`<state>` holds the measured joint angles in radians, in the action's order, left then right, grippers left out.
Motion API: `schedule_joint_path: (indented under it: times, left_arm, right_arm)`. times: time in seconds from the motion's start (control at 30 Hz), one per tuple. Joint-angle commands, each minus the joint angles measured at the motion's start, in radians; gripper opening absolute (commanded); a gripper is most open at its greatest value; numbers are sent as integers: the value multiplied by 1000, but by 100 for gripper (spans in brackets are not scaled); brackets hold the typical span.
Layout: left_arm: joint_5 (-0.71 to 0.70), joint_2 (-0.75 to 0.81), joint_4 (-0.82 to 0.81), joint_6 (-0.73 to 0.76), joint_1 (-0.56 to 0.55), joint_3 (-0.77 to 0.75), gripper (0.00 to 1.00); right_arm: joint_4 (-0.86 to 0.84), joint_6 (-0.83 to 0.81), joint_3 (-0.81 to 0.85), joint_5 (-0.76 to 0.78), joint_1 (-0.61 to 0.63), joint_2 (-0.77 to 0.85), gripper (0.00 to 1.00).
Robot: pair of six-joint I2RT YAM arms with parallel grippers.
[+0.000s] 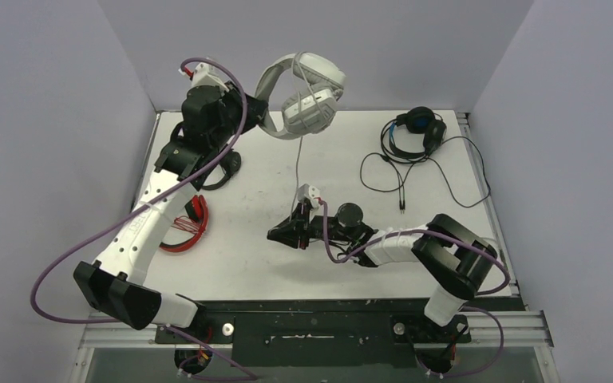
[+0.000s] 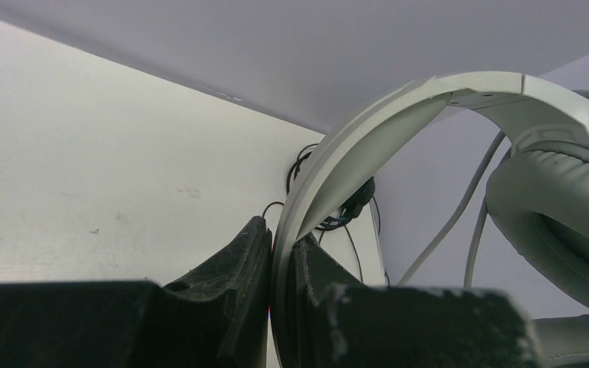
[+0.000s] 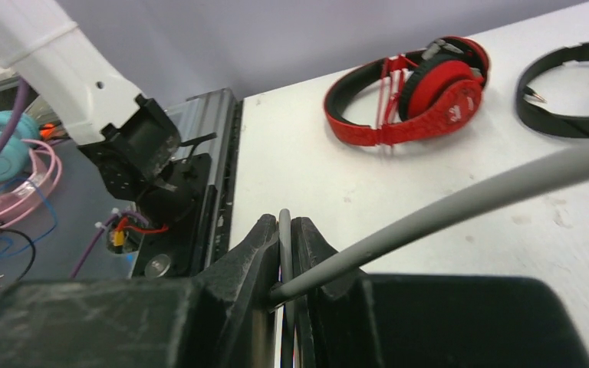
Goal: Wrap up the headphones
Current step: Wrap the headphones cable around the headphones.
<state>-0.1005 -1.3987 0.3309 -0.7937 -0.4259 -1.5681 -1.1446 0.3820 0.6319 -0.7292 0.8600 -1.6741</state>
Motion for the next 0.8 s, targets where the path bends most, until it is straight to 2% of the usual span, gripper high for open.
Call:
schedule_joint_path:
  times: [0.0,0.13,0.27,0.33,0.43,0.53,0.6,0.77]
  left_arm:
    - [-84,18,-176,-24,18,5,0]
    - [-255,0,-195,98,32,25,0]
    - [-435,3,-265,291,32,78,0]
    - [-505,20,-334,449,31,125,0]
    - [-576,49,-458,683,22,209,0]
    - [-574,58,-504,921,10,262,0]
    - [-519,65,-493,1074,2,291,0]
    - [-377,105,-416,1275,-3,353,0]
  right_arm:
    - [41,-45,60,-27,83,74,0]
    - [228,-111,73,12,162,184,0]
    - [404,-149,99,48,187,283,0]
    - [516,-167,120,84,188,334,0]
    - [789,-222,223,152,181,385,0]
    - [1076,-289,353,191,161,400,0]
    - [1233,-334,426,205,128,413,0]
    - [1543,-432,604,262,-15,417,0]
